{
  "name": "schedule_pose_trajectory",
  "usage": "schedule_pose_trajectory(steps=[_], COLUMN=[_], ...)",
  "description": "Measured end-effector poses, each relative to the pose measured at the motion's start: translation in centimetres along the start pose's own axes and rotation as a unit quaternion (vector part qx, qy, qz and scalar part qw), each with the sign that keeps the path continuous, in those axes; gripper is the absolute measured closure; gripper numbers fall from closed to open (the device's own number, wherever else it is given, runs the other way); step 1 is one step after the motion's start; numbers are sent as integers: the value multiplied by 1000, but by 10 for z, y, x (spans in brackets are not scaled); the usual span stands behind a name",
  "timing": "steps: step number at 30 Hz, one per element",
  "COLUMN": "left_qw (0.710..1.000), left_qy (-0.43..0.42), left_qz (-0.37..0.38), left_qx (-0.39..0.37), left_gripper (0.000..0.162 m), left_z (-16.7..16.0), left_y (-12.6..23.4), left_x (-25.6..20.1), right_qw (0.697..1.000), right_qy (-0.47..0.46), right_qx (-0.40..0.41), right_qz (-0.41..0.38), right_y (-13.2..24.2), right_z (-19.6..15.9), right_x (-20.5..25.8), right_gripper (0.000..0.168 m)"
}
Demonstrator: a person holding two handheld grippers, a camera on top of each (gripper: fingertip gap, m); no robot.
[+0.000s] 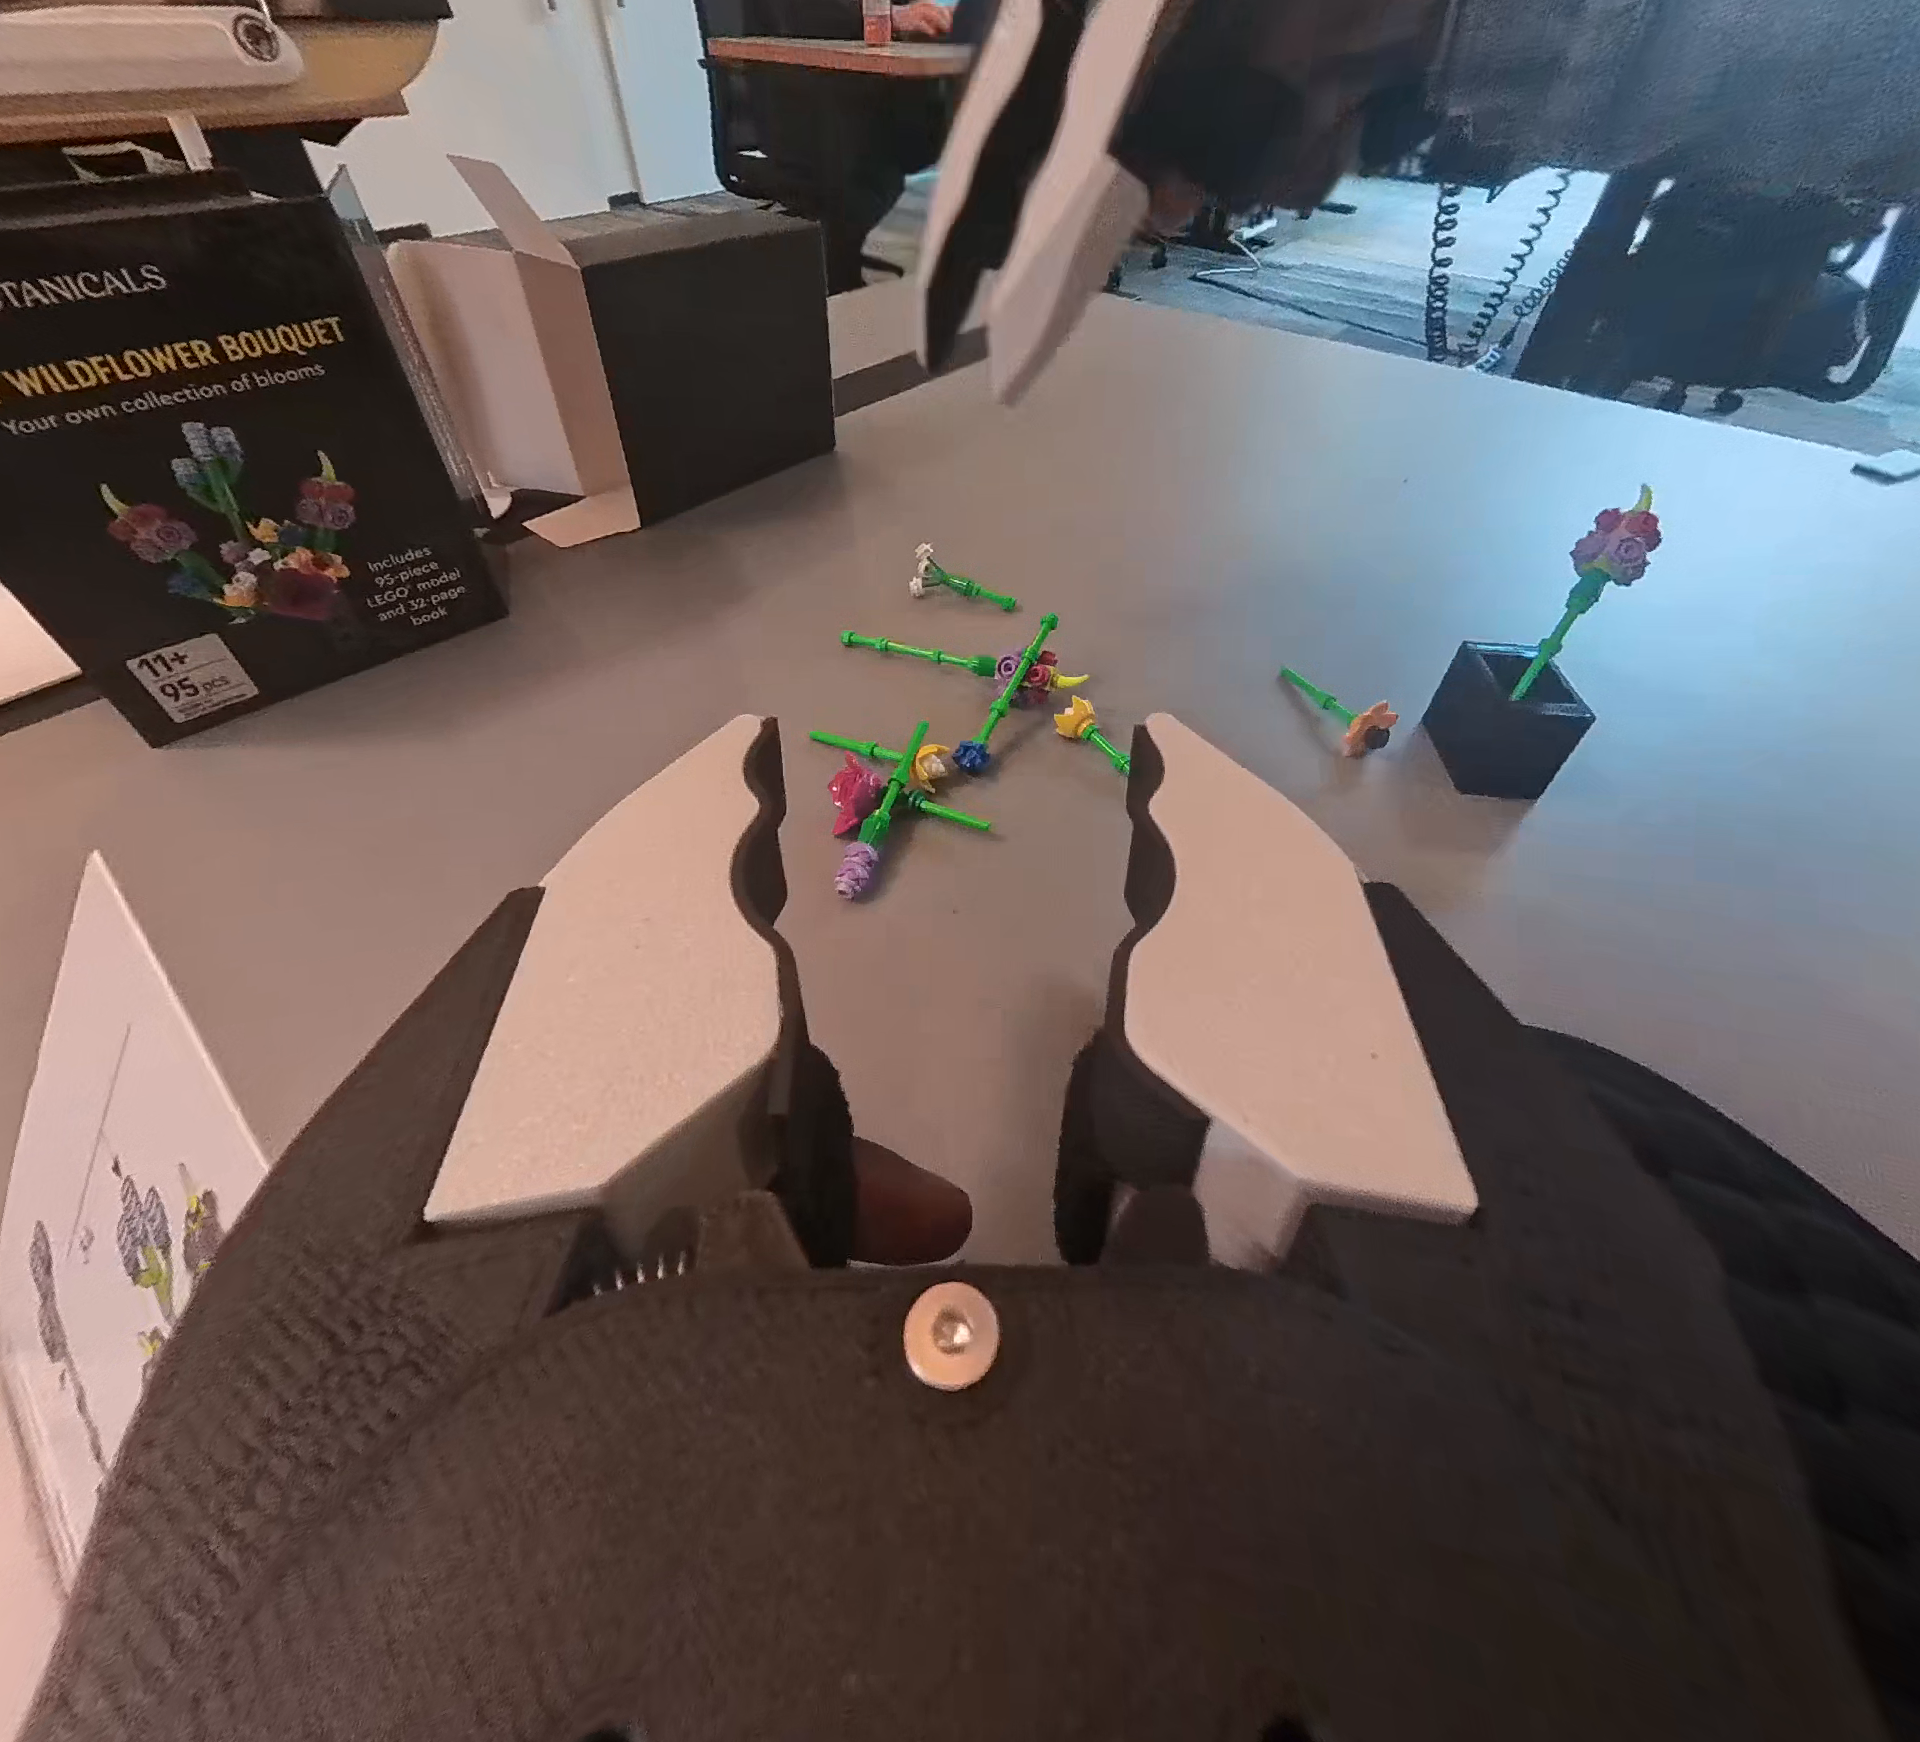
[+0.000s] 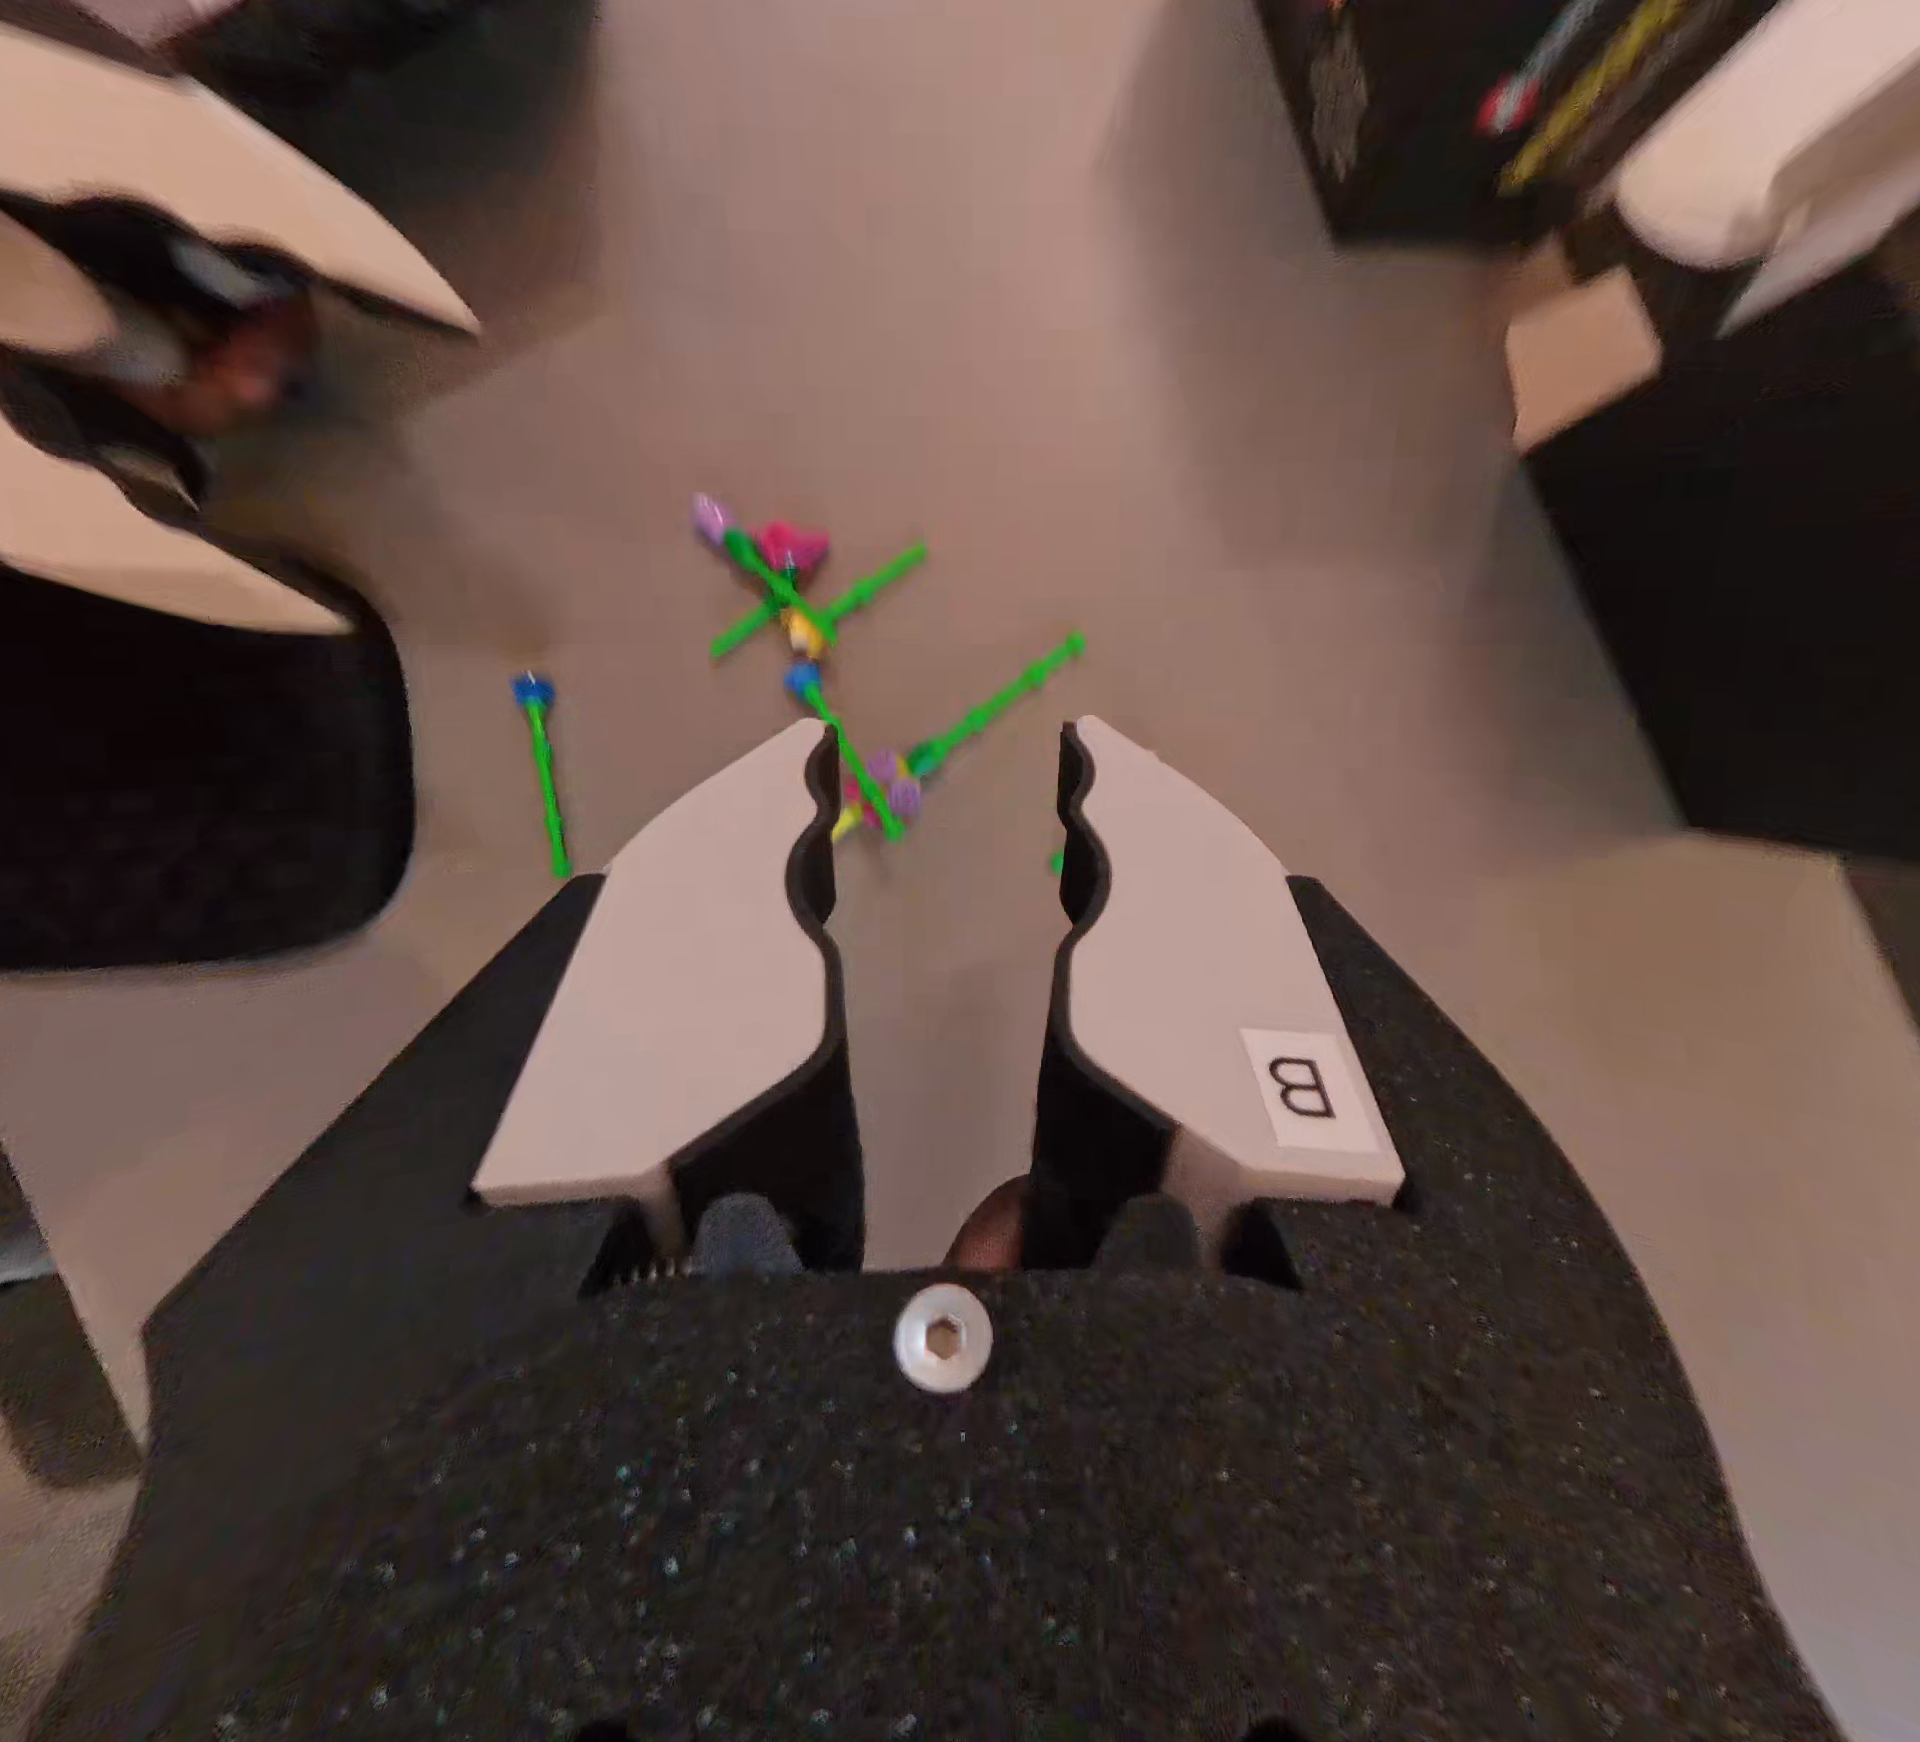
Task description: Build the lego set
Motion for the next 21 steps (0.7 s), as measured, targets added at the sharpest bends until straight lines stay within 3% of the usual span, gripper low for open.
schedule_pose_trajectory(steps=[3,7,11,15,17,21], left_qw=[1000,1000,999,999,999,999], left_qy=[-13,-23,-29,-36,-42,-34], left_qz=[-2,-9,-15,-23,-22,-23], left_qx=[0,4,5,11,6,-26], left_gripper=[99,101,102,102,102,103], left_z=[0,-2,-2,-3,-3,4], left_y=[-1,-2,-2,-3,-3,0], left_x=[-2,-6,-7,-8,-8,-6], right_qw=[998,982,976,976,979,966], right_qy=[-47,-176,-204,-193,-196,-198], right_qx=[45,68,81,99,50,-164], right_qz=[3,16,2,1,-7,35], right_y=[-19,-53,-72,-84,-76,-37], right_z=[-21,-30,-28,-26,-17,15], right_x=[7,7,1,2,-2,7], right_gripper=[131,134,136,161,162,161])
Point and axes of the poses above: each gripper's, where its closed fingertips meet, y back along the fingers, z out of its top, x = y × z across the jaws, the point moved 6 cm from there along y, back along the fingers, and after that the axes turned 1 degree about z, right-handed, at the moved point
